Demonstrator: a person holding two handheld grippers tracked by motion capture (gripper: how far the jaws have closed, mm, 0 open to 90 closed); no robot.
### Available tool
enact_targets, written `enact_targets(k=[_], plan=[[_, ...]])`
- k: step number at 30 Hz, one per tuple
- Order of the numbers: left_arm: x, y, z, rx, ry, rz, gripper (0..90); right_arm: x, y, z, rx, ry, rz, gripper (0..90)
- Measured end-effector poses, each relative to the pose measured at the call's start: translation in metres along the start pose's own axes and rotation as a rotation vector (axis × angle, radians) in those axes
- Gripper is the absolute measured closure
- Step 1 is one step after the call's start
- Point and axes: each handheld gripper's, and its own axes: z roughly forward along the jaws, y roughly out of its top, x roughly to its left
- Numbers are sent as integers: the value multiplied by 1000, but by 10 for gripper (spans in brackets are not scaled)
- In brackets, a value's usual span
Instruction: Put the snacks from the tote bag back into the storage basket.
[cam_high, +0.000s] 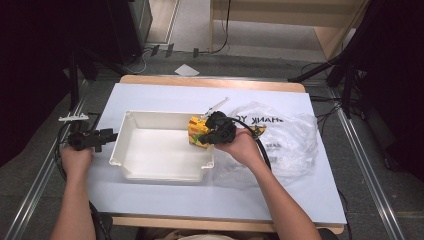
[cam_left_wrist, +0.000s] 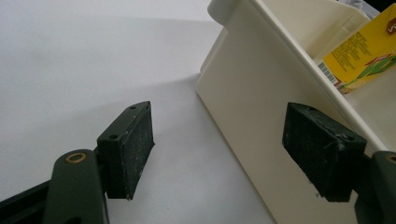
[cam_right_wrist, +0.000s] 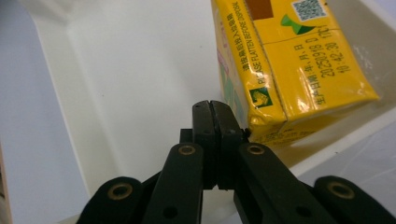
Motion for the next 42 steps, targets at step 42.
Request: enact_targets(k=[42], plan=[[1, 1, 0, -3, 9, -9, 255, -18, -17, -46, -59, 54, 23, 568]])
